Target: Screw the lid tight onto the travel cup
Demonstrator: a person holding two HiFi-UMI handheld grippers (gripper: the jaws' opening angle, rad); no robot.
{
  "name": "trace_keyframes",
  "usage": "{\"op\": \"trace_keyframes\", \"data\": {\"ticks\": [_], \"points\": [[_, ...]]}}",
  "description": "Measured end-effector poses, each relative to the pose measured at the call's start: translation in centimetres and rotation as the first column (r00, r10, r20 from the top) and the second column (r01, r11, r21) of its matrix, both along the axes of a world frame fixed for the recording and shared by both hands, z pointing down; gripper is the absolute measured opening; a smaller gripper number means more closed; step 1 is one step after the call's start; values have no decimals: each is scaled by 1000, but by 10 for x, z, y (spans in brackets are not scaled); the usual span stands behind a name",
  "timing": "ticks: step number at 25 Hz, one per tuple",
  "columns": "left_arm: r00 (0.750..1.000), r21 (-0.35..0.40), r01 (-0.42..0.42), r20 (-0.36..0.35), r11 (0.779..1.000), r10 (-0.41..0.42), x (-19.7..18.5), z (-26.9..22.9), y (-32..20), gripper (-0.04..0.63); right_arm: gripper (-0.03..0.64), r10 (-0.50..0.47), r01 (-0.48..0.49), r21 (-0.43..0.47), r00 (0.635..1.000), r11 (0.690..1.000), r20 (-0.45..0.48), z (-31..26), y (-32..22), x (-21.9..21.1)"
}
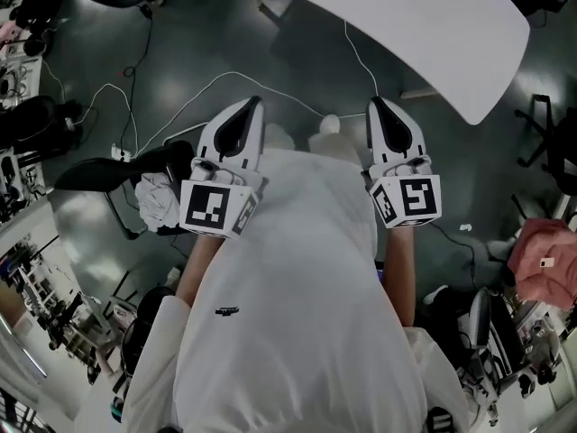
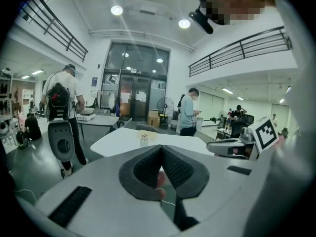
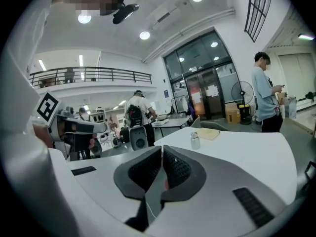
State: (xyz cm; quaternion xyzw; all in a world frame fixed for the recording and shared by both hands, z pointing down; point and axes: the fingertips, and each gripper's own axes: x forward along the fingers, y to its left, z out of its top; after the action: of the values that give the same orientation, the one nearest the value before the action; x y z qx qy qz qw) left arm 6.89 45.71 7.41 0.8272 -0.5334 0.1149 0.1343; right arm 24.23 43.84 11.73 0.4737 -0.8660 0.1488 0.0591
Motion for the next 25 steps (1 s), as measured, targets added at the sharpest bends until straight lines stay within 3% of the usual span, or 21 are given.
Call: {"op": "trace_keyframes", "data": {"ticks": [5, 12, 18, 25], "points": [[1000, -52, 21, 1, 998, -21, 5, 16, -9, 0, 0, 12, -12, -15, 1000, 1000, 28, 12, -16, 15], [999, -55, 28, -15, 998, -29, -14, 18, -65, 0, 0, 42, -42, -18, 999, 999, 8, 16, -65, 1], [998, -57, -14, -55, 998, 11, -29, 28, -144, 0, 0, 39, -40, -44, 999, 998, -31, 19, -129, -30], [994, -65, -37, -108, 997, 30, -73, 39, -259, 0, 0, 77, -80, -37, 994, 996, -77, 8, -249, -65]]}}
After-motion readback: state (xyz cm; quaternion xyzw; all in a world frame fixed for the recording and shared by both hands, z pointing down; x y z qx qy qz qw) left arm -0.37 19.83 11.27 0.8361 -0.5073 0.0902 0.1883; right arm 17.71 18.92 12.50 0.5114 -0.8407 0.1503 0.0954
